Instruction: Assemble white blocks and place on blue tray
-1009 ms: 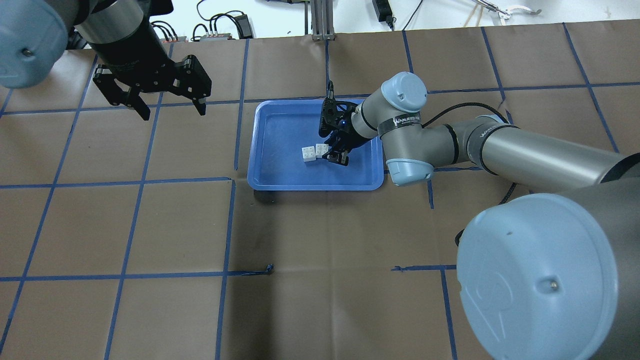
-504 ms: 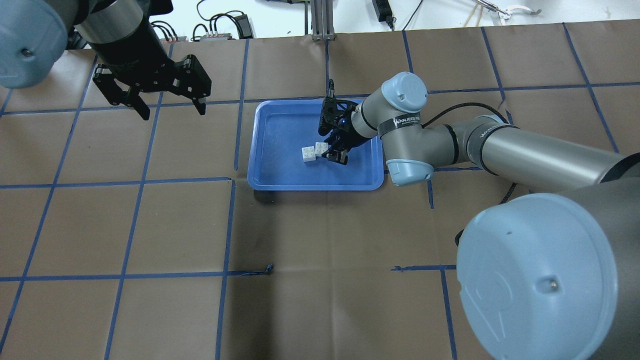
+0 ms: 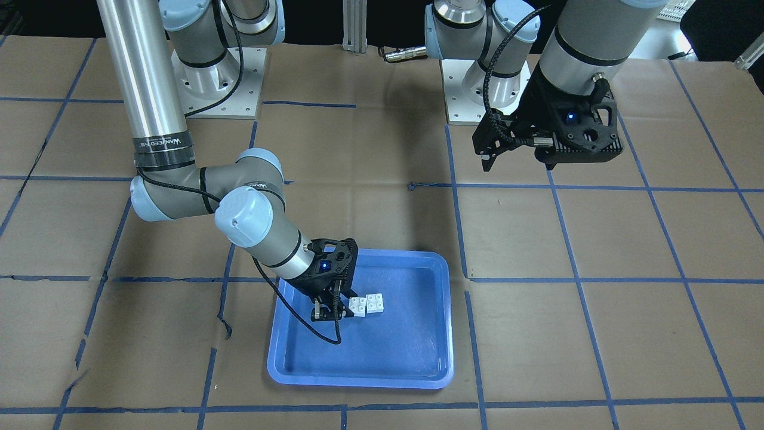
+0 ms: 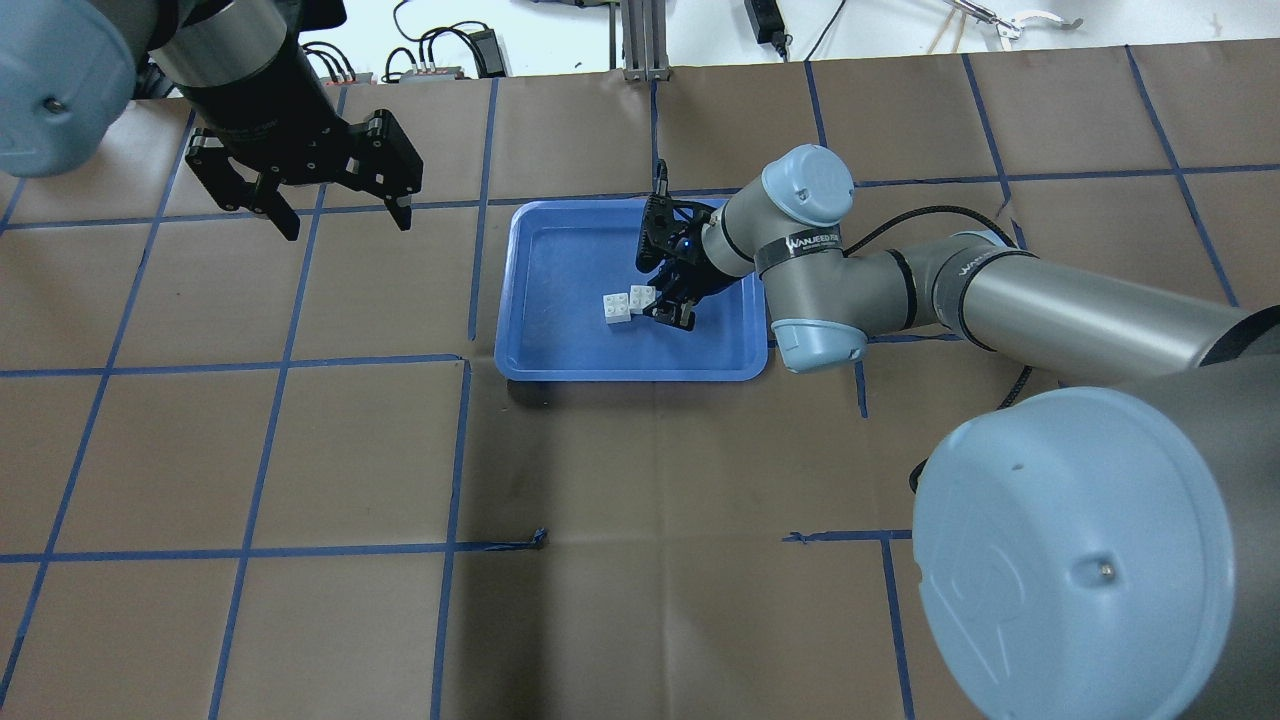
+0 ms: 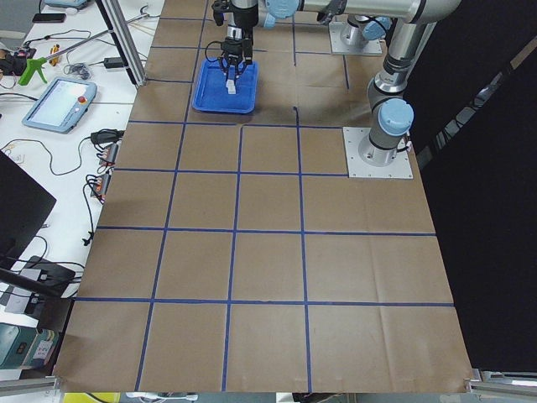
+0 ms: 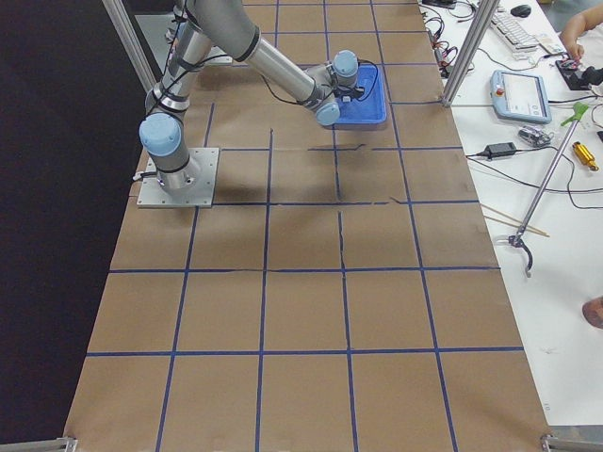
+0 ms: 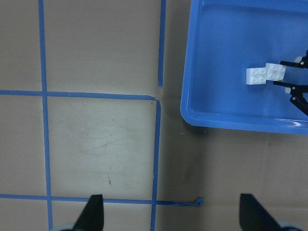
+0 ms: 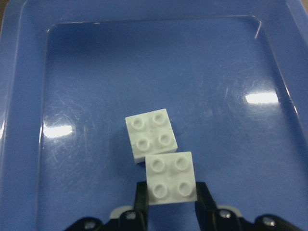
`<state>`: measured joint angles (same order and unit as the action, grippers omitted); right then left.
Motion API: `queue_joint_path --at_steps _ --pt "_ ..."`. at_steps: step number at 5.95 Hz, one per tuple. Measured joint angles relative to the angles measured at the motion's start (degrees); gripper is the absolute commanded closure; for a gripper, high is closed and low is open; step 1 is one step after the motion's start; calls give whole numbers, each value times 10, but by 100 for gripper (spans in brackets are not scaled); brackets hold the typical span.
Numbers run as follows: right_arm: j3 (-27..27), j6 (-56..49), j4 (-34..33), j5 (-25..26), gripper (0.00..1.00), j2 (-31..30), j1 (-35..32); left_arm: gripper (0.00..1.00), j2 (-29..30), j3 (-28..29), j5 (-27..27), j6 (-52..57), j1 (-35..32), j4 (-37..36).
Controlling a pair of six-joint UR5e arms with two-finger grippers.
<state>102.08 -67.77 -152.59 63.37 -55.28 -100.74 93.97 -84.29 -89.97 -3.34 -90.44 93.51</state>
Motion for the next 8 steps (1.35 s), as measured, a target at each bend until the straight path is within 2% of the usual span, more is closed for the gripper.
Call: queue_joint_path --at_steps 5,7,8 --pt "0 1 2 1 76 1 -2 0 -2 0 -4 0 0 0" --pt "0 1 3 2 73 1 -2 0 -3 0 -6 2 0 0" --pt "0 1 3 2 68 1 -2 0 -4 0 -6 3 0 0"
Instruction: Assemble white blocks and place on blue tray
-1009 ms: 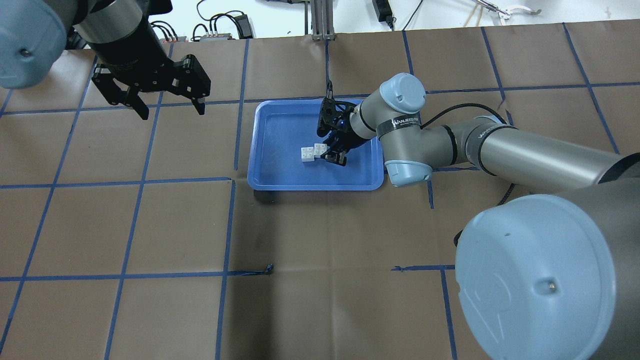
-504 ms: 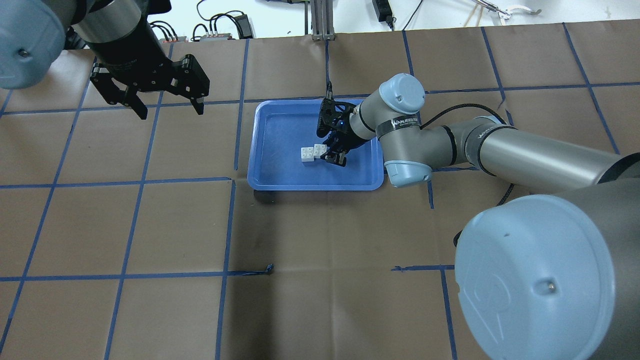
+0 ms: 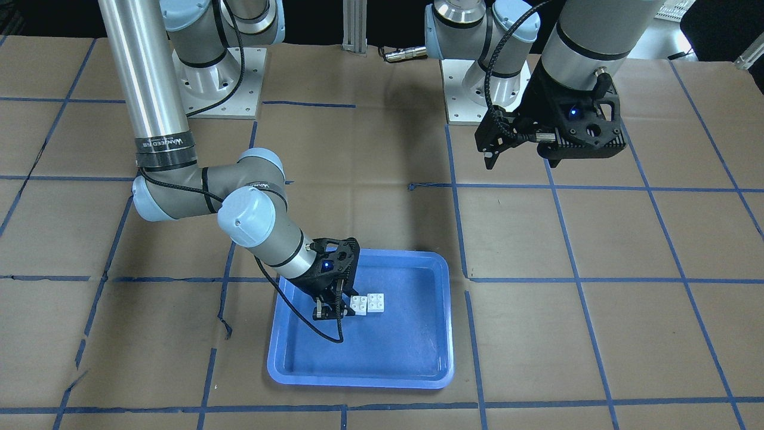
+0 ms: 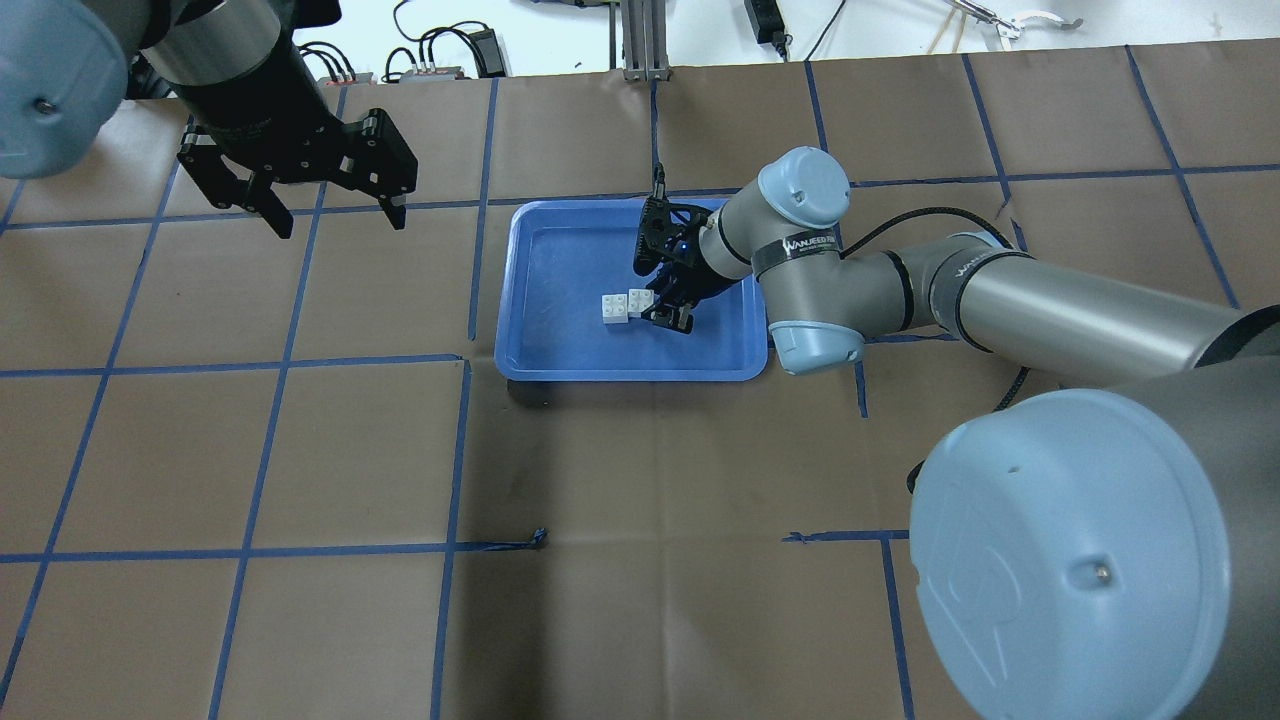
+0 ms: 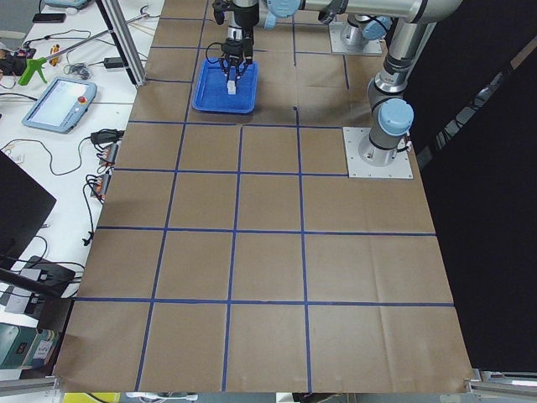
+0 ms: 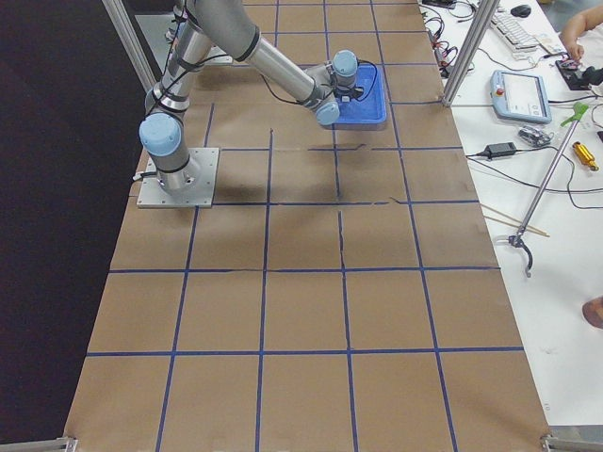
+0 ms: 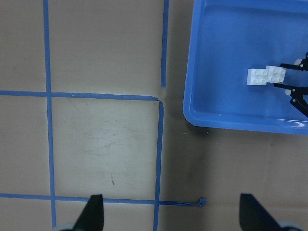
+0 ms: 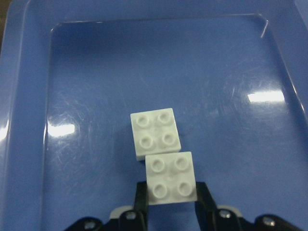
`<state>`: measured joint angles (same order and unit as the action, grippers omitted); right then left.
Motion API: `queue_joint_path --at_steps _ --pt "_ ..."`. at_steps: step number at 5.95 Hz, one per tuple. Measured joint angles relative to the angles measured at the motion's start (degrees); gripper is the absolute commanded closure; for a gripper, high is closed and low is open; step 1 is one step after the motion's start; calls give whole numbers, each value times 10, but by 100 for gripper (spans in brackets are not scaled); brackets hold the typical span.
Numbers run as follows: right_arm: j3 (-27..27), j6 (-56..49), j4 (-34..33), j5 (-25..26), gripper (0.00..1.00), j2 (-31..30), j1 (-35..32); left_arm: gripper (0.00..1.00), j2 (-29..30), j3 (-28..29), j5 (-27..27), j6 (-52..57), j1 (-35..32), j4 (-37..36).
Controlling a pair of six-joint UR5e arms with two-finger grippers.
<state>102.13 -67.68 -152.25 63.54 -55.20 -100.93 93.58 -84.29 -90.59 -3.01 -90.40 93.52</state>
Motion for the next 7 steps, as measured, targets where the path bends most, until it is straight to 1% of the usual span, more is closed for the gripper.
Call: queue_joint_path --at_steps 1,2,4,5,6,7 --pt "0 0 0 0 57 0 0 0 0 0 0 1 0 0" --pt "0 0 0 0 51 0 0 0 -1 -1 0 1 0 0" --pt "0 0 -1 -1 50 5 0 0 -1 -1 0 2 0 0" --pt "0 0 -1 -1 28 7 0 0 -1 -1 0 1 0 0" --pt "-1 0 -1 -2 0 7 0 0 -1 -2 0 1 -1 0" --pt "-1 0 -1 -9 0 7 0 0 -1 -2 0 1 -1 0"
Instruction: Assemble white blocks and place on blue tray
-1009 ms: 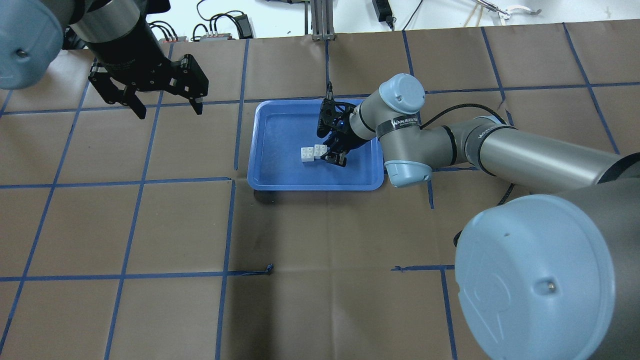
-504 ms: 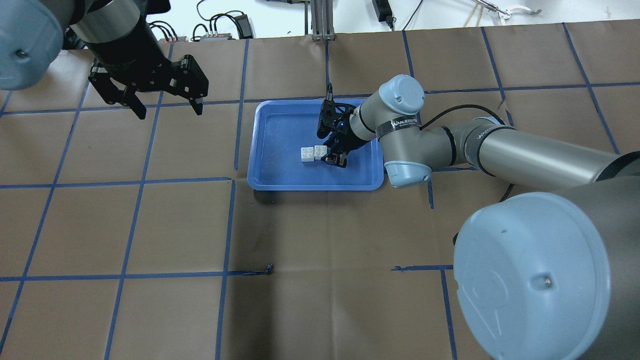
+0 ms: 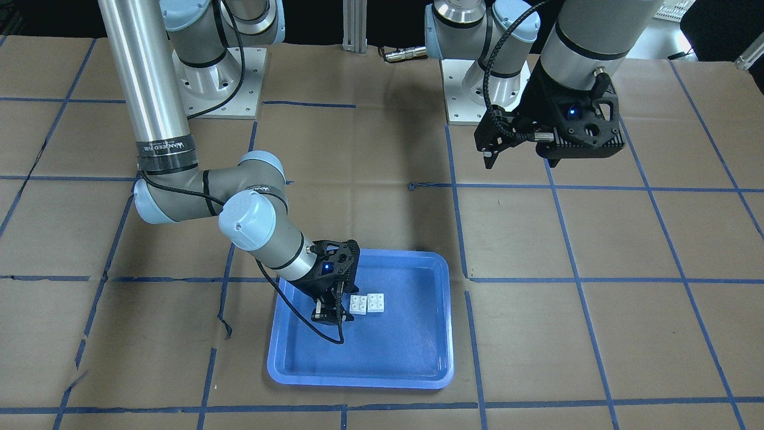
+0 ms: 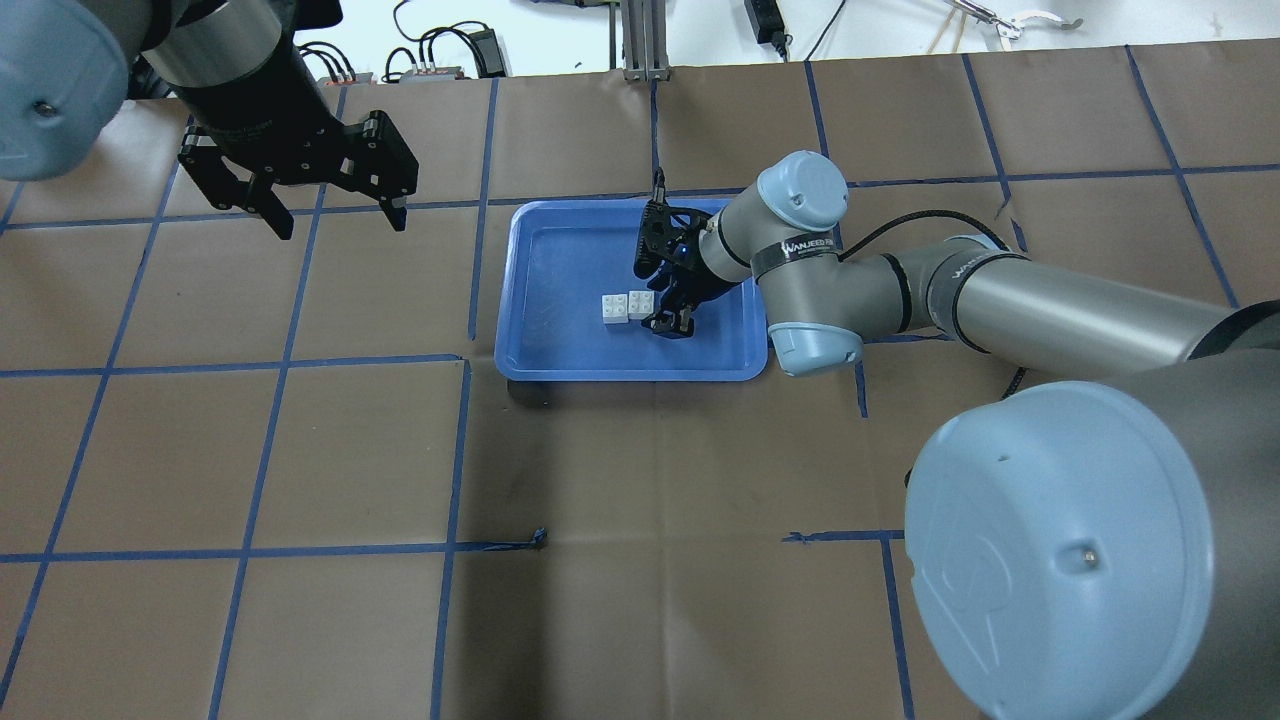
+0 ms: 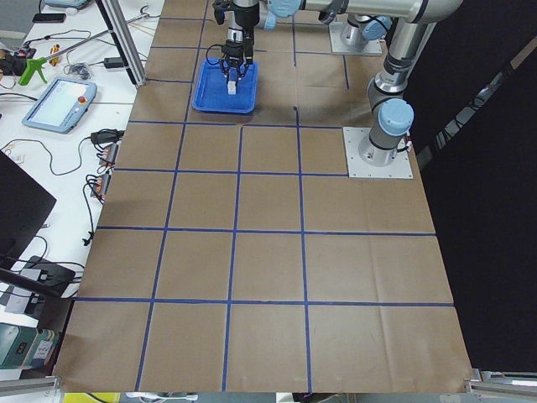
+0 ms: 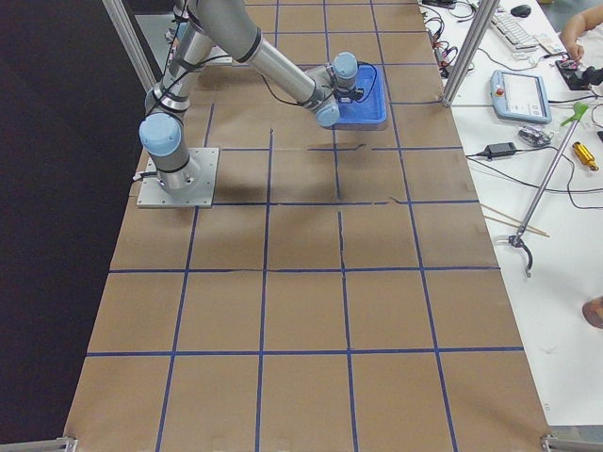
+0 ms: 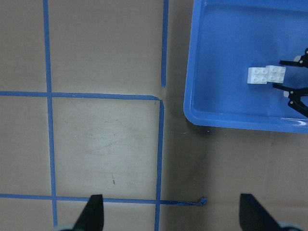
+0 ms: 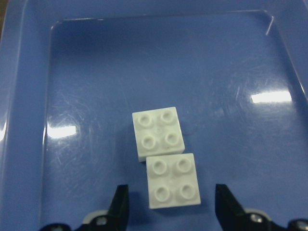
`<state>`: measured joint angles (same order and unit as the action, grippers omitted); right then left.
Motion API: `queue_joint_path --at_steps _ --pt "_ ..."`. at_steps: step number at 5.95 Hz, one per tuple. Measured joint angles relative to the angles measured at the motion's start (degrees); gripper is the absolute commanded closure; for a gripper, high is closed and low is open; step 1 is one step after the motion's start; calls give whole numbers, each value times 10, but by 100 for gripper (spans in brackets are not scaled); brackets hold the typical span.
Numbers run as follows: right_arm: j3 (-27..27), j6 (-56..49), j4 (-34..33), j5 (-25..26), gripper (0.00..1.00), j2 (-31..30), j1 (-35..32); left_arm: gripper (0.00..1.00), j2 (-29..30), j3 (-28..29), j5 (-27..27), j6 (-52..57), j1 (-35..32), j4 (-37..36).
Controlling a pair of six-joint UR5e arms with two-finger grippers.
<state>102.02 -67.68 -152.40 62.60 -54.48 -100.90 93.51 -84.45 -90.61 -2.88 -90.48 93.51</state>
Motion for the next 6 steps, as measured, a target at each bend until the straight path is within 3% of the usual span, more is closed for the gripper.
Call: queue_joint_path --at_steps 3,6 --pt "-3 21 0 -14 0 -4 1 0 0 -1 -1 1 0 1" --pt "-6 30 41 18 0 -25 9 0 0 -1 -1 1 0 1"
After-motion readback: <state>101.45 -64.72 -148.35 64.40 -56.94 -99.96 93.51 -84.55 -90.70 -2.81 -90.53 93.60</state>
